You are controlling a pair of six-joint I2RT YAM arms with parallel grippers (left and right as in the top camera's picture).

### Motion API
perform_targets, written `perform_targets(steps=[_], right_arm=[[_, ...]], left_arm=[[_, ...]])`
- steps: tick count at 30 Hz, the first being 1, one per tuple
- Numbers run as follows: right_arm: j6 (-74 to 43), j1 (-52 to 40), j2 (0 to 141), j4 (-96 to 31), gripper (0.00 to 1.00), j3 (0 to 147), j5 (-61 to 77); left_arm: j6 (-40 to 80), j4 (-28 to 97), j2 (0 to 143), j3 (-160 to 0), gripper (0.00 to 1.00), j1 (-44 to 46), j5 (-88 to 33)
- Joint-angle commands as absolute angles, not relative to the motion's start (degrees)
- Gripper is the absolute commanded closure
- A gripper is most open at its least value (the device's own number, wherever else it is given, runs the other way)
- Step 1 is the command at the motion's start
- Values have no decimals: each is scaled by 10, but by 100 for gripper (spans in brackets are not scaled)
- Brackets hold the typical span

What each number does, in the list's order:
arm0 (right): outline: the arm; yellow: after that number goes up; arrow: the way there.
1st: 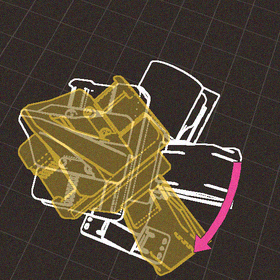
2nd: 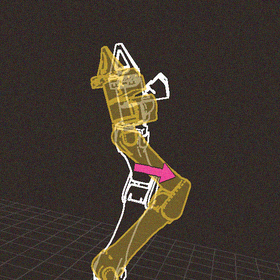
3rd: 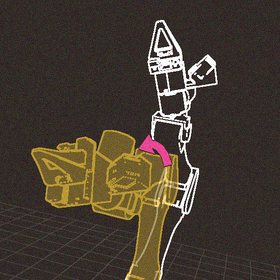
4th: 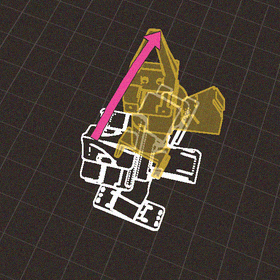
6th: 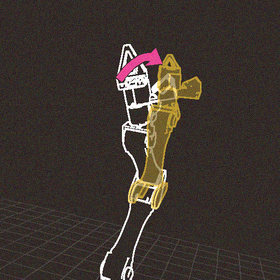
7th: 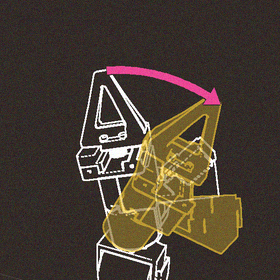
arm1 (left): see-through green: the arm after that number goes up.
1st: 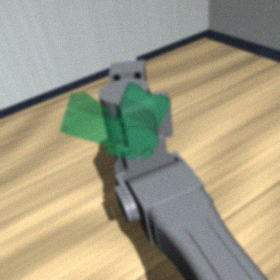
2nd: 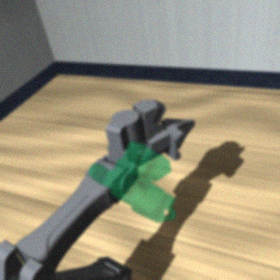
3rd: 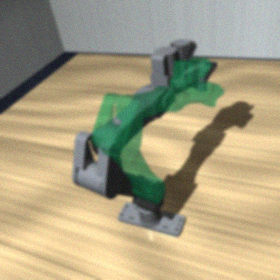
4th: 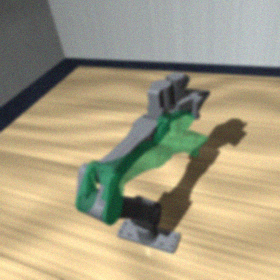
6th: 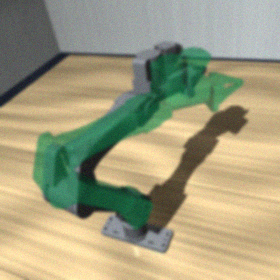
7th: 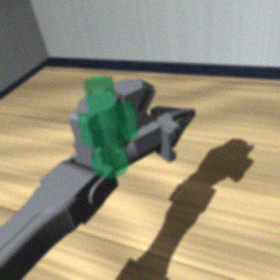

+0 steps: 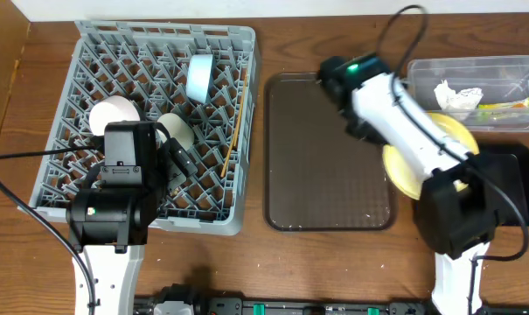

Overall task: Sort waste into correct bins and load items into the dishwasher
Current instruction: 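Tilt the yellow plate over the black tray to dump the rice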

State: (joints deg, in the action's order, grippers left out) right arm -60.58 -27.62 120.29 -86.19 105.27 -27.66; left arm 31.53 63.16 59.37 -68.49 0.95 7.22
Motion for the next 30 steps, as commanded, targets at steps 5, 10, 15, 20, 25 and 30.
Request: perform_targets(steps=[5,10,15,20,25,30], right_arm=[[-594,-104,1120,-825,98,1064,-196],[-488,-3,1099,-792,98,1064,-42],[-422,65,1099,-789,98,1061,44],[-372,114,1099,-788,98,1060,89],[-326,140,1099,-786,99,1060,159],[-287,166,1099,-786,99,1060,237]], left_arm=[[316,634,595,-697,2,8,71],[316,634,595,-697,2,8,71],[316,634,595,-697,2,8,71],[316,634,595,-697,2,8,71],[316,634,595,-697,2,8,71],[316,634,595,-697,2,8,71]])
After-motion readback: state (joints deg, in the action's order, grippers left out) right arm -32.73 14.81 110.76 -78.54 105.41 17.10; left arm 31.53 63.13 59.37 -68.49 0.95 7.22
